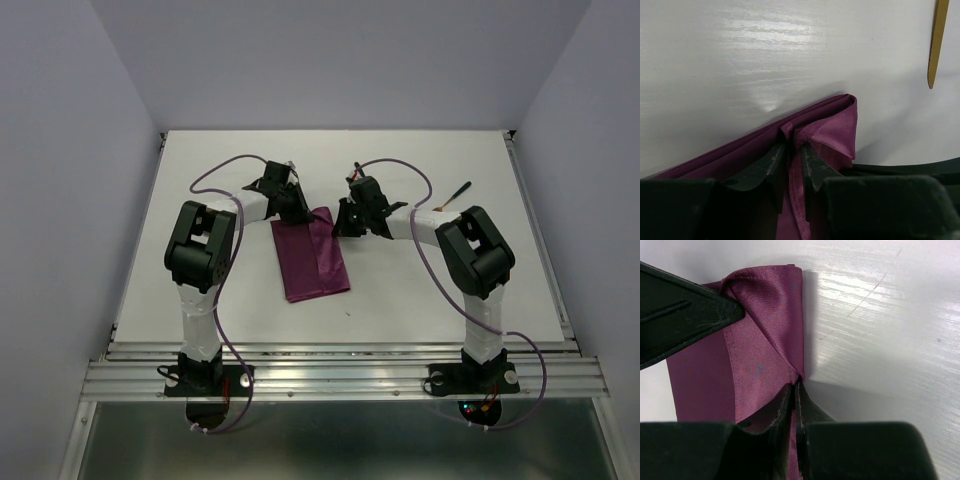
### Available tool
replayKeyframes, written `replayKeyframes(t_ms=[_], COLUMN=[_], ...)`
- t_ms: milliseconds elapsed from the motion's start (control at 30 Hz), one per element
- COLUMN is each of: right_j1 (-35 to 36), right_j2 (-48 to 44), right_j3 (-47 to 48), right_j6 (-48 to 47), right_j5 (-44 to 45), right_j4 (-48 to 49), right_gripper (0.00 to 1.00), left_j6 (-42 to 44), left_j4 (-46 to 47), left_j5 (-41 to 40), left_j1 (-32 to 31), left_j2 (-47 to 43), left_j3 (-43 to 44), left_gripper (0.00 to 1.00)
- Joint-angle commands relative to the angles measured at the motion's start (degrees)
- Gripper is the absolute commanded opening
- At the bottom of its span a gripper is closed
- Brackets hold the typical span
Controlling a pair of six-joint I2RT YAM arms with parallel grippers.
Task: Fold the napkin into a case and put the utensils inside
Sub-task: Smooth out the 2/3-rectangle-folded napkin at the center of the board.
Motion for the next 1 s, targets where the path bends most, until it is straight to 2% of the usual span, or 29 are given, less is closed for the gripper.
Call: replayKeyframes(t_ms=[0, 133, 200, 267, 467, 600, 967], right_j1=[0.27, 0.27, 0.27, 0.27, 0.27, 0.27, -0.25], right_j2=[-1.07, -1.77, -2.21, -2.38, -2.39, -1.95, 0.16], right_j3=[0.33, 0.07, -0.19, -0.28, 0.07, 0.24, 0.51], right_j6=[0.66, 0.66, 0.57, 0.66, 1.36, 1.97, 3.03], right_j5=[-0.97, -0.88, -0.71, -0.44, -0.97, -1.58, -3.34], right_j4=[3.03, 3.03, 2.95, 3.03, 3.12, 3.12, 3.3], right_gripper=[0.11, 0.16, 0.25, 0.28, 0.42, 0.48, 0.49], left_j6=[-0.12, -0.03, 0.14, 0.23, 0.67, 1.02, 2.25], left_j4=[-0.13, -0.13, -0.22, -0.31, -0.31, -0.57, -1.1], left_j5=[-0.51, -0.25, -0.16, -0.07, 0.8, 1.25, 2.83], left_j1=[-0.32, -0.41, -0.41, -0.41, -0.32, -0.23, 0.82], left_j2=[0.49, 0.67, 0.32, -0.2, -1.52, -3.01, -5.39], left_j3=[2.02, 2.19, 2.1, 2.02, 1.58, 1.05, -0.62], left_gripper=[0.25, 0.13, 0.05, 0.0, 0.0, 0.0, 0.0])
